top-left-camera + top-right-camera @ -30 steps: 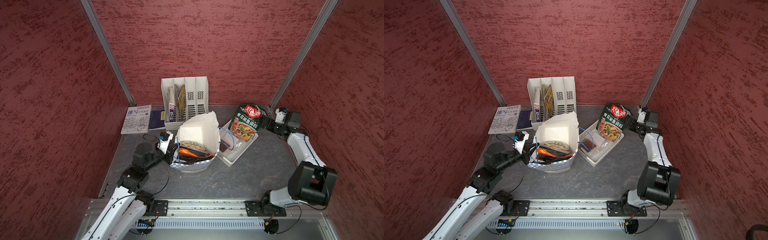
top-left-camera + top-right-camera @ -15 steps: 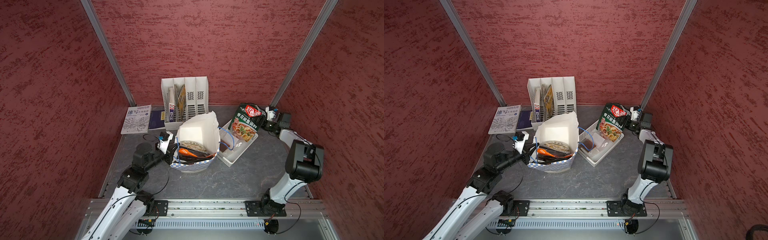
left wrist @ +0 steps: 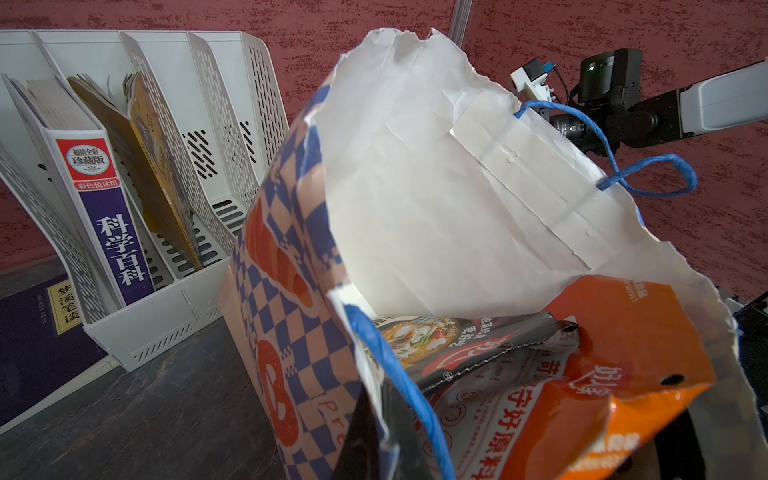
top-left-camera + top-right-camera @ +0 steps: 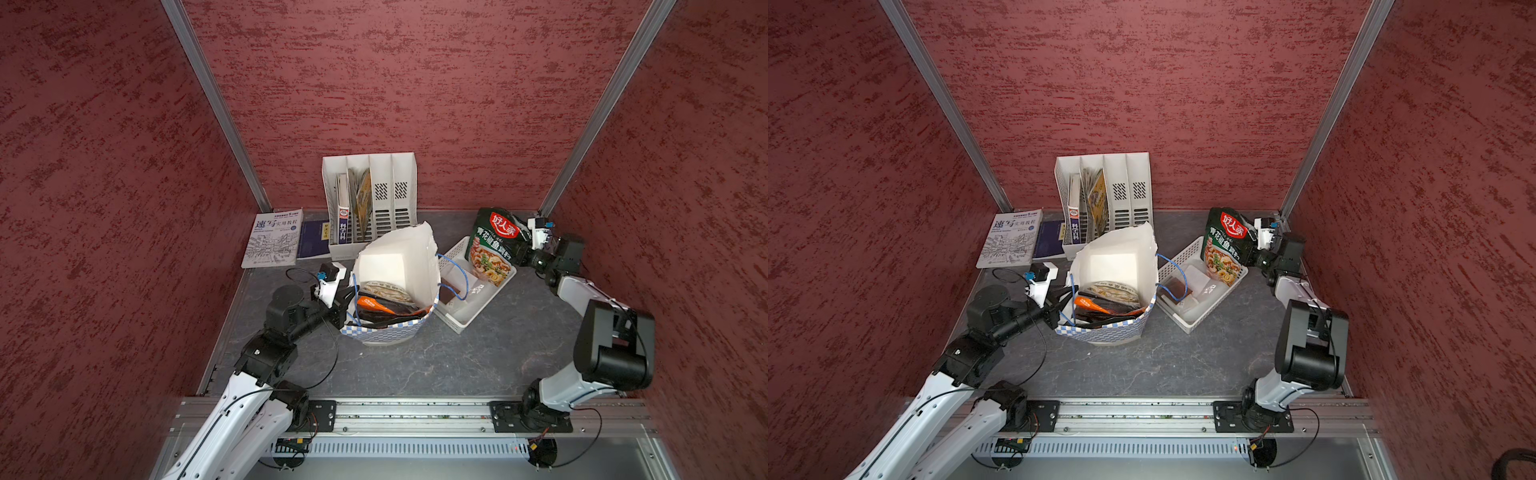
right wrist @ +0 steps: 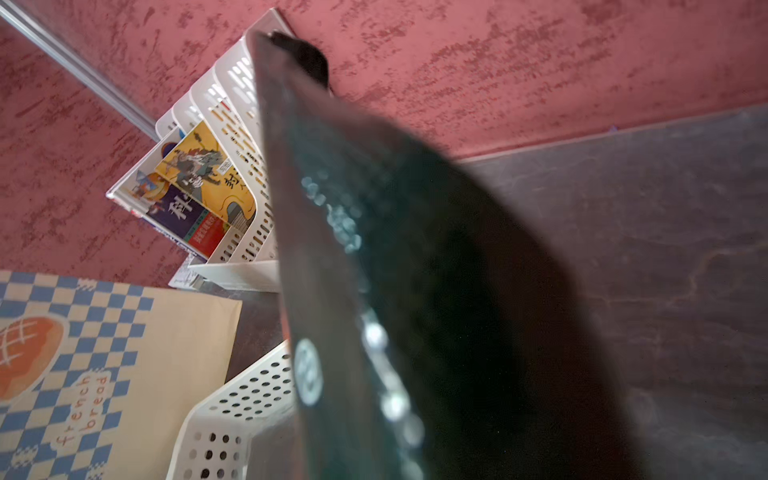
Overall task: Place the condiment packets inside the bag
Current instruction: Pick up the condiment packet from the storage box, then place the condiment packet in the paper bag.
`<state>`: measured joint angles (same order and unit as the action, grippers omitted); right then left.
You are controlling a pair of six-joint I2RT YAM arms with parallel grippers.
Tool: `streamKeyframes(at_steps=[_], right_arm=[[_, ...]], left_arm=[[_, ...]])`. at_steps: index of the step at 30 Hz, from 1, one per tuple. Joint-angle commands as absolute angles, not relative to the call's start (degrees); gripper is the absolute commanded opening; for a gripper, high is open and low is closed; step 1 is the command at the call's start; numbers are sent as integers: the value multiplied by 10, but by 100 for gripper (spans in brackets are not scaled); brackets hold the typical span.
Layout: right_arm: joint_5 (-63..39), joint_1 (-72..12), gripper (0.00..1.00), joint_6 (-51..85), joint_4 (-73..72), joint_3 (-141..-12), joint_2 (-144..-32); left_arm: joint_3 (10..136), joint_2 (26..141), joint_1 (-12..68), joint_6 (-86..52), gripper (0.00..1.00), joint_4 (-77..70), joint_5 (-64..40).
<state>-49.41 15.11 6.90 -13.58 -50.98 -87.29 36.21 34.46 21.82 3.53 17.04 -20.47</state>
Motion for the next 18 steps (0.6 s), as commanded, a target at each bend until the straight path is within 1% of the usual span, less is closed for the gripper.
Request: streamKeyframes(at_steps=[1,6,10,15,18], right_arm=[[-489,125,0,-6,-187,-518,-776],[-438,81,0,-70,-79,-560,-662],[-407,54,0,-89,-29,-601,-584],[-408,20,0,-107,28,-668,-521],[-433,1,0,-101,47,-711,-504]], left_arm=[[361,331,221,53,0,147,-215],[361,333,221,51,0,145,-220],[361,332,221,52,0,145,-221],[361,331,221,51,0,145,-223],[360,329,221,50,0,144,-223]])
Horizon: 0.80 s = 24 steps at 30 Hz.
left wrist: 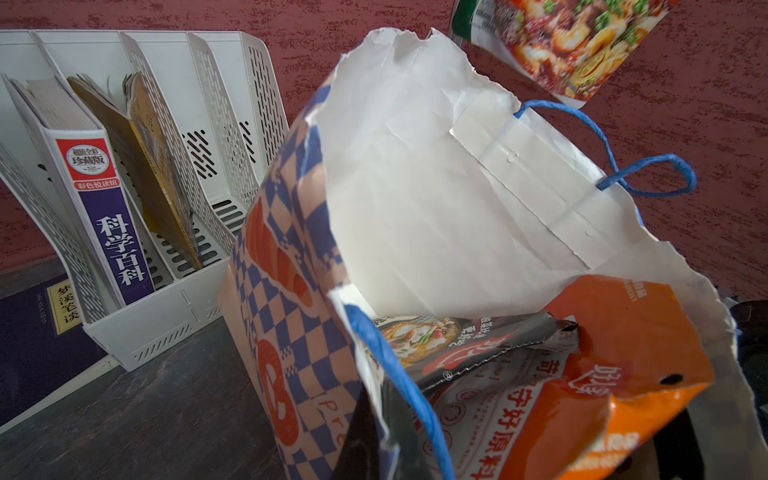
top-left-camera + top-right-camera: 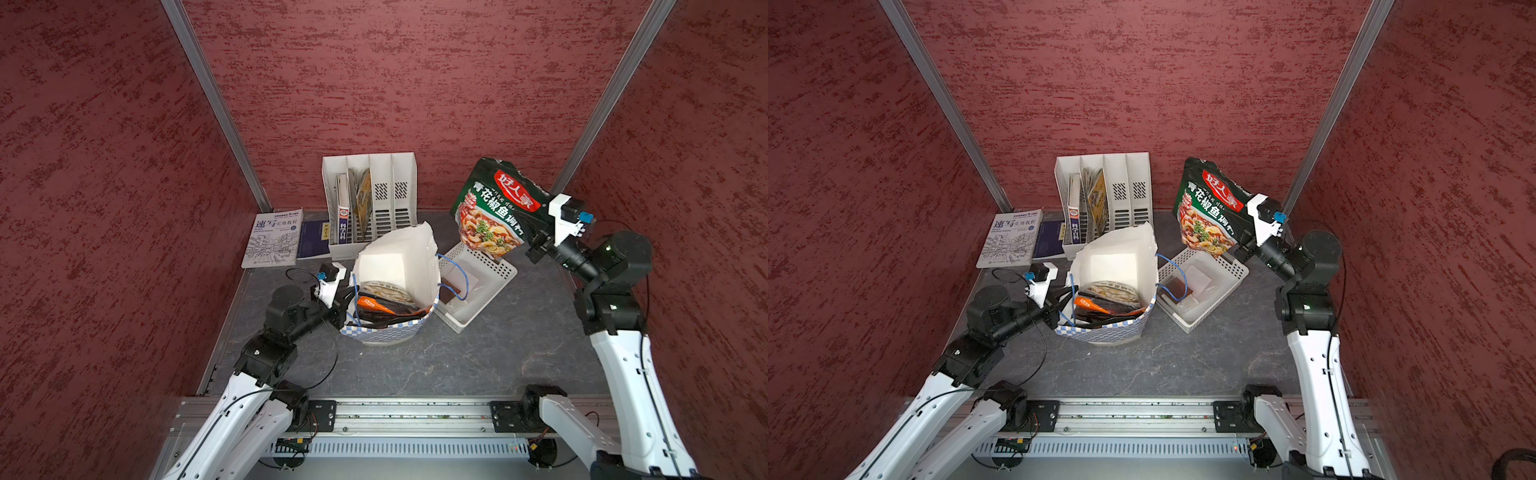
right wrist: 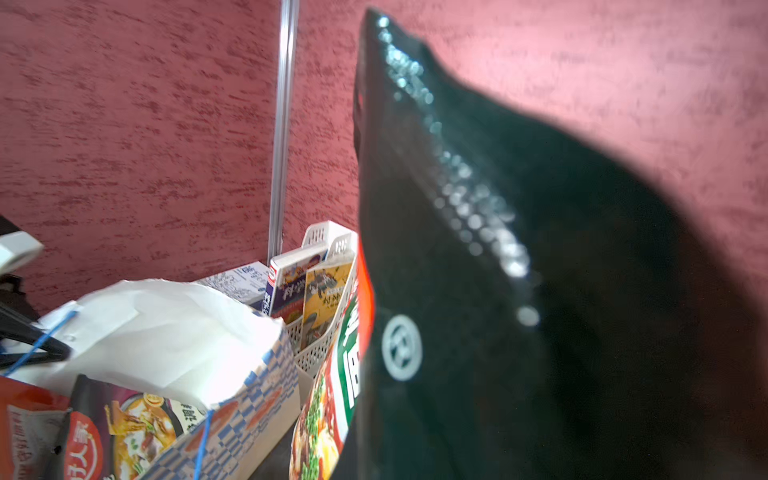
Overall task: Place the condiment packets inside the bag
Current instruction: Place the condiment packet in the paper bag.
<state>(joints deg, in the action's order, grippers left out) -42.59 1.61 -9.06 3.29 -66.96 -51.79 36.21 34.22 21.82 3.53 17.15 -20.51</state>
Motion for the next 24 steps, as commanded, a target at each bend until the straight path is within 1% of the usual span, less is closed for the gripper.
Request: streamKeyframes(at_steps=[1,8,12,18,21,24], right_arm=[[-440,-4,0,-93,48,-723,-500],[-471,-53,0,-13,5,-776,-494],[-475,-96,0,1,-25,-780,-511],[-477,-200,0,-49,-23,-785,-566],[-480,-239,0,-85,-16,-783,-602],[-480,-258,0,-118,-15,-771,-629]], left_arm=[[361,328,221,50,0,144,-224],[361,328,221,50,0,145,-225],[361,328,221,49,0,145,-226],[362,327,221,49,0,145,-224],[362,327,221,49,0,145,-224],[362,327,221,50,0,146,-224]])
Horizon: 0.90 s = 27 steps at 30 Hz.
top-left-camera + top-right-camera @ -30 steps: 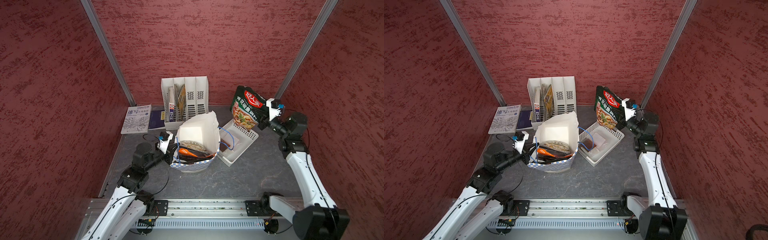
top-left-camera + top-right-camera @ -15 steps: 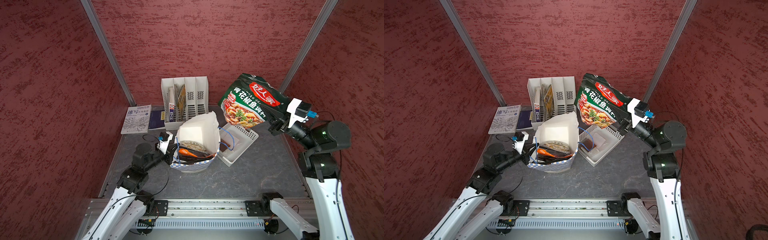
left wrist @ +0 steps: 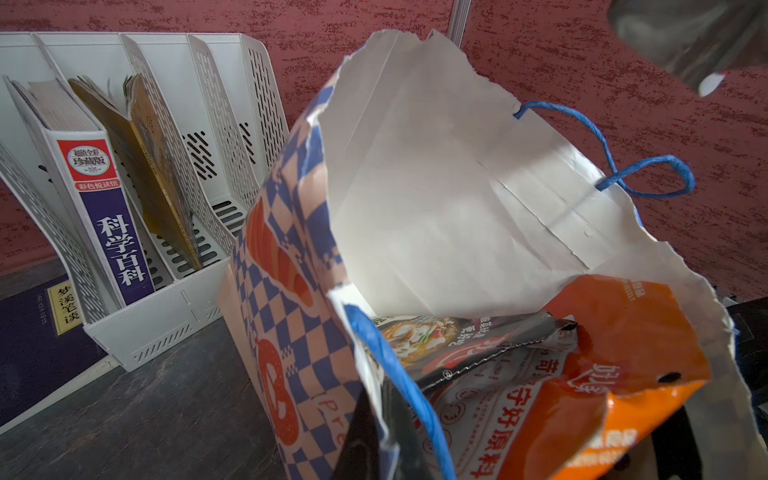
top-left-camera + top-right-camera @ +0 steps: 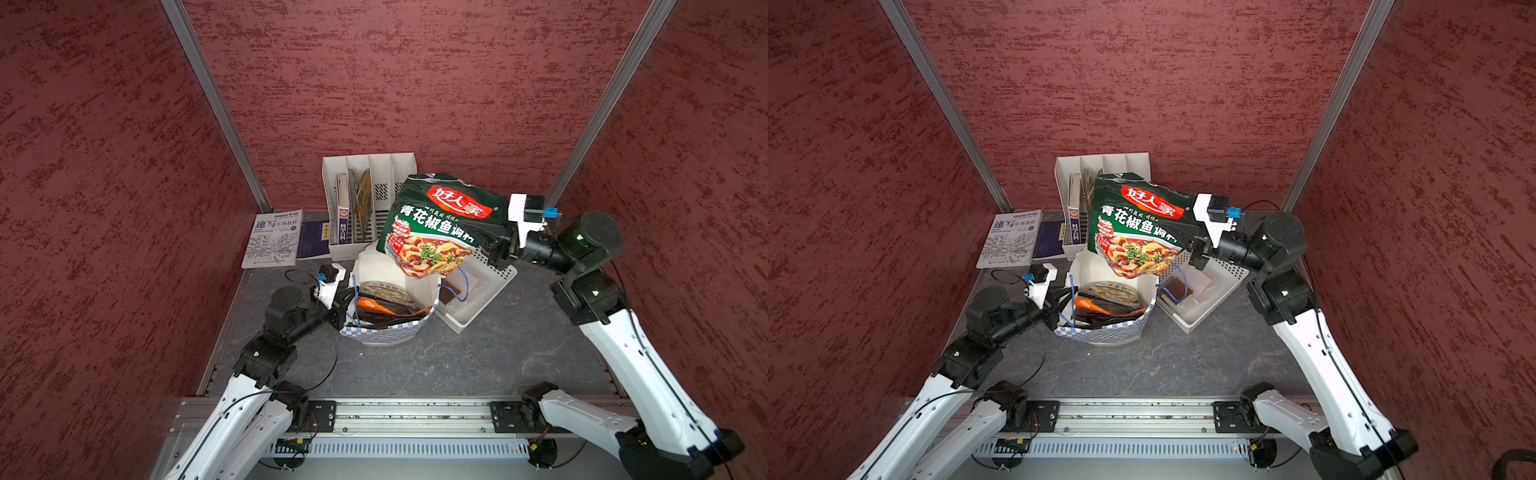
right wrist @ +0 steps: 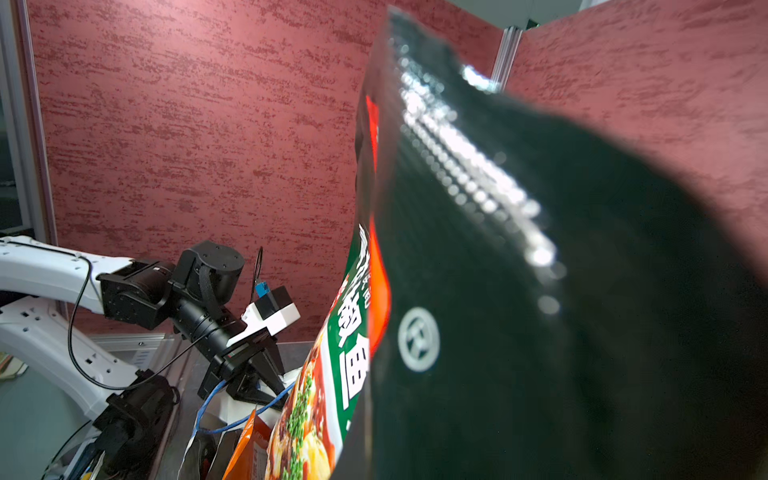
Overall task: Place the condiment packets inside the bag
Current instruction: Place the condiment packet in the paper bag.
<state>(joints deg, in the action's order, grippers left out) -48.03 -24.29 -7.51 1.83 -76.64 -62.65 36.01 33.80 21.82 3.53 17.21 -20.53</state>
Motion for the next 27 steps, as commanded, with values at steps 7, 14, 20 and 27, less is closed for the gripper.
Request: streamKeyframes(at_steps=[7,14,20,27], right_arm=[[-510,-277,0,-178,-16,-748,-678],[-519,-281,0,-284,44,-743,-710],[-456,-311,0,-370,10,-714,-733],[-350,-374,0,-508,-96,-648,-746]], left_arm=[[361,325,222,52,0,145,-223],[361,326,221,52,0,146,-222],[361,332,221,52,0,144,-222],[362,332,221,53,0,148,-219]])
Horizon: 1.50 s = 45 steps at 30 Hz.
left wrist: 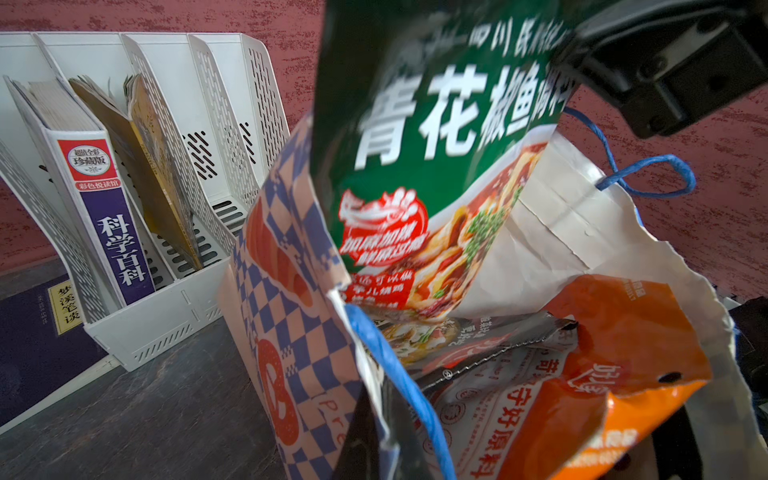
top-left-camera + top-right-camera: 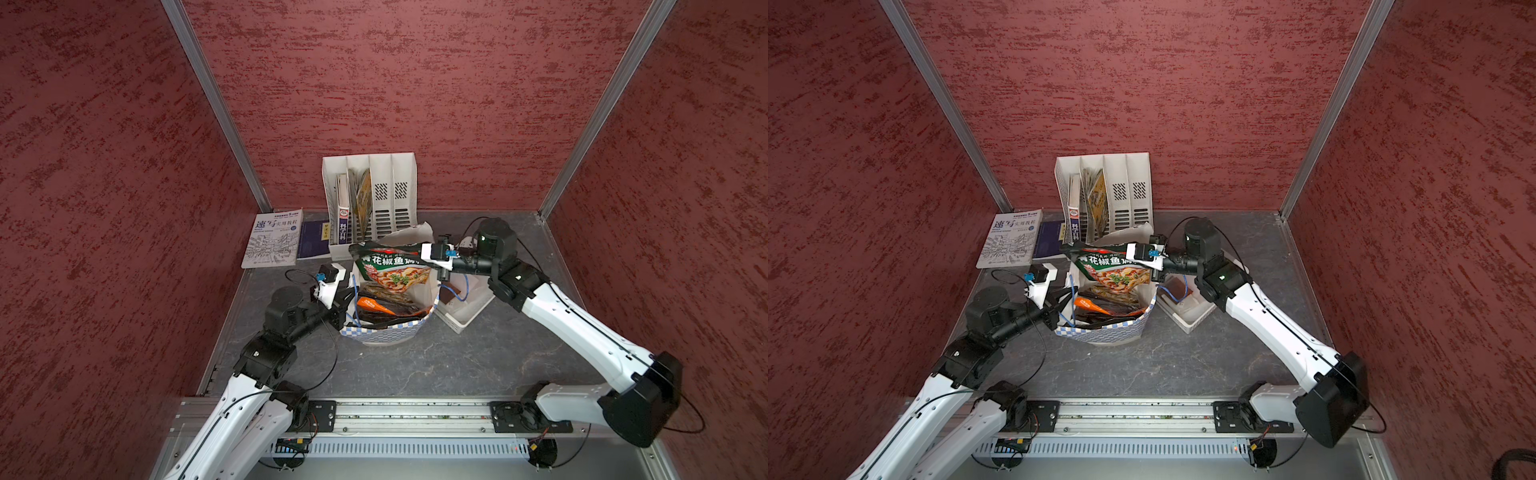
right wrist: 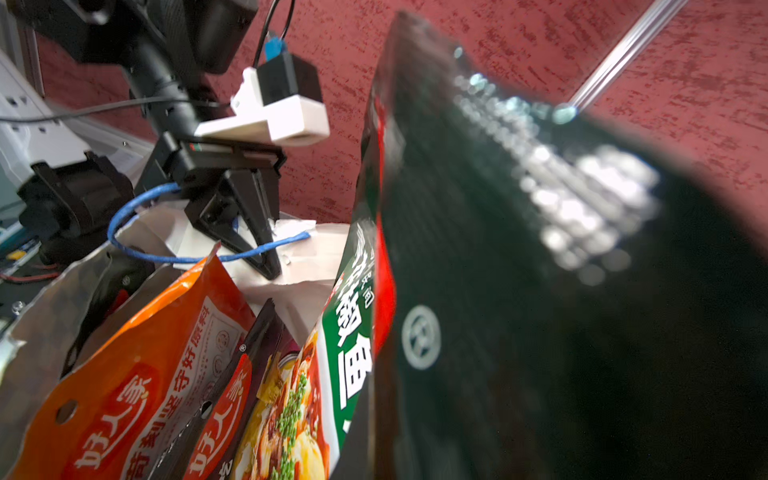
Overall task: Place the condiment packets inside the bag
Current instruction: Place the condiment packet in the paper bag, then pick up the condiment packet from the storage box.
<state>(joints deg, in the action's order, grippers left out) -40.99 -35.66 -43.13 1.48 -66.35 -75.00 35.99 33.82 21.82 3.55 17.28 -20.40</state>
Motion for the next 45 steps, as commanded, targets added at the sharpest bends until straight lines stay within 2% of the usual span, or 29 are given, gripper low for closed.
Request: streamKeyframes(at_steps=[1,4,11,12,14,16,18,20,26,28,33,38,40,41,42,45], right_arm=[[-340,-375,0,-517,-115,-639,-746],[-323,-376,0,-541,-131,-628,-751],[-313,-380,0,-590,-65,-606,-773],[-312,-380,6,-588,-60,-602,-772],[-312,-380,26,-578,-49,-594,-765],[-316,-380,41,-569,-28,-595,-755],[-318,-380,52,-561,-10,-596,-741],[-321,-380,58,-556,6,-600,-725],[-342,-380,61,-551,166,-679,-708],[-327,-379,61,-508,168,-689,-700],[-177,-377,68,-314,151,-725,-672],[-59,-352,69,-205,234,-780,-680],[-10,-324,73,-139,264,-798,-689],[5,-298,75,-94,278,-801,-692],[16,-271,79,-55,291,-799,-695],[12,-198,81,38,328,-772,-698]], left_arm=[[362,333,221,53,0,148,-219],[362,334,221,54,0,148,-218],[362,336,221,54,0,149,-217],[361,336,221,55,0,148,-217],[361,336,221,55,0,149,-216],[360,338,221,55,0,148,-216],[361,340,221,54,0,148,-217],[363,342,221,54,0,146,-219],[361,340,221,53,0,147,-220],[361,337,221,53,0,147,-220],[361,338,221,52,0,145,-222],[366,349,221,47,0,144,-222],[372,354,221,38,0,150,-213],[378,357,221,33,4,157,-206],[384,360,221,26,19,164,-198],[407,362,221,0,49,190,-160]])
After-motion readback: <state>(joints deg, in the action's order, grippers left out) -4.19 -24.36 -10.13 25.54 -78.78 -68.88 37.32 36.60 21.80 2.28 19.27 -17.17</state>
